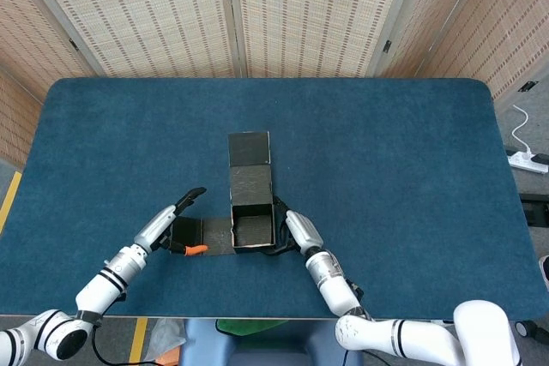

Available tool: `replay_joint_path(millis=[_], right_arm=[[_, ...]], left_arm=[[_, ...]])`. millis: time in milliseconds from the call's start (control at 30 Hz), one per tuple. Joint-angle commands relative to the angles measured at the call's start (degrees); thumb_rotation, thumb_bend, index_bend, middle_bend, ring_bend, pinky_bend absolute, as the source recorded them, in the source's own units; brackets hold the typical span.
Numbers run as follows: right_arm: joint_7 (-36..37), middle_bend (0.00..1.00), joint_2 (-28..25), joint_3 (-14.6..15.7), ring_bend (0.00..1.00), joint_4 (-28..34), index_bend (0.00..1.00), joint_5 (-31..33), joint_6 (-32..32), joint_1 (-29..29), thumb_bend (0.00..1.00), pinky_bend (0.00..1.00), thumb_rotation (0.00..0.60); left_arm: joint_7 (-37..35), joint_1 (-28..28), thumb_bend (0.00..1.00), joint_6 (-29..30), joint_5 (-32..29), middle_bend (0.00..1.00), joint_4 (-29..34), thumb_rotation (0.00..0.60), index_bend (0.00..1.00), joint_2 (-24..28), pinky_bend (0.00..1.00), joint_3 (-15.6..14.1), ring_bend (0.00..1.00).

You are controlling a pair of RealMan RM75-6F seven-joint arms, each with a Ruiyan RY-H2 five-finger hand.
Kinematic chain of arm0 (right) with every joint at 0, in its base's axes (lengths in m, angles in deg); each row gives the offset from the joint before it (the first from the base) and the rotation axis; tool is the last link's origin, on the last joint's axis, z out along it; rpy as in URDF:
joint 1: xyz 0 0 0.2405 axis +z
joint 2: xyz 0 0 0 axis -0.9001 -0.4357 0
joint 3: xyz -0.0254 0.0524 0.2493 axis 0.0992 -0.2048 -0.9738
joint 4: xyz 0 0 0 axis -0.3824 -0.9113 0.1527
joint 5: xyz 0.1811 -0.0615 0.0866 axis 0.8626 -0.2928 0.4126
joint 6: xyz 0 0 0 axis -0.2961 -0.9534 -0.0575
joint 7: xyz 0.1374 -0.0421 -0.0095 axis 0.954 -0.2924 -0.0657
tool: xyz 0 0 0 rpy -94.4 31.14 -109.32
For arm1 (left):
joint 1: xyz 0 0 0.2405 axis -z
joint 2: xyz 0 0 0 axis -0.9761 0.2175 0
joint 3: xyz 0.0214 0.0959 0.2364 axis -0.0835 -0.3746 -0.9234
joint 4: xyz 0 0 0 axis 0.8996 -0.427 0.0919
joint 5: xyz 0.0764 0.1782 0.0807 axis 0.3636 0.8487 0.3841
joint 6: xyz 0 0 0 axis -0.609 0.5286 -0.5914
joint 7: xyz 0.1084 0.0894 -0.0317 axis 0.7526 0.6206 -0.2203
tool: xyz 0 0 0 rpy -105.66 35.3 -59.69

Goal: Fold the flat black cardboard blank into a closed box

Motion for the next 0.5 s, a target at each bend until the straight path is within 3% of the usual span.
replay_joint_path(millis=[33,100,167,200,267,367,500], right_arm=[[2.45,0.32,3.49,-1.42,0.7,-4.62,0.14,-2.15,-0.65,0.37,0.0,1.0,0.6],[3.73,0.41,4.81,-2.14,0.72,-6.63,0.26,-3.06,-0.81,0.52,0.01,1.0,0.6],[5.53,0.49,5.62,-3.28,0.73,-8.17,0.36,-4.18,-0.68,0.78,0.04,1.0,0.6],[6.47,0.51,5.75,-3.96,0.73,-8.5,0.4,-4.59,-0.61,0.88,0.06,1.0,0.6],[9.35,0.54,5.34,-6.05,0.74,-8.1,0.45,-5.17,0.32,1.15,0.08,1.0,0.6],[13.72,0.56,3.4,-9.8,0.74,-5.63,0.48,-5.01,2.88,1.69,0.09,1.0,0.6],[16.92,0.56,0.27,-13.82,0.74,-1.59,0.48,-4.4,5.28,2.42,0.09,1.0,0.6]], left_arm=[[0.0,-1.24,0.2,2.13,-0.19,0.0,0.09,0.6,0.0,0.28,0.11,0.16,0.0],[0.87,-2.35,0.2,4.63,-0.33,0.01,-0.03,0.6,0.03,0.11,0.18,0.52,0.03],[2.5,-3.79,0.2,8.45,0.01,0.09,-0.19,0.6,0.14,-0.34,0.34,1.07,0.17],[3.18,-4.33,0.2,10.07,0.53,0.2,-0.21,0.6,0.26,-0.47,0.49,1.19,0.32],[4.05,-5.16,0.2,12.51,2.63,0.37,0.11,0.6,0.42,0.0,0.7,0.78,0.56],[4.07,-5.65,0.2,14.51,6.91,0.51,0.73,0.6,0.54,1.34,0.83,-0.72,0.75],[0.39,-4.95,0.22,14.18,12.91,0.57,2.29,0.6,0.58,3.36,0.9,-3.81,0.83]])
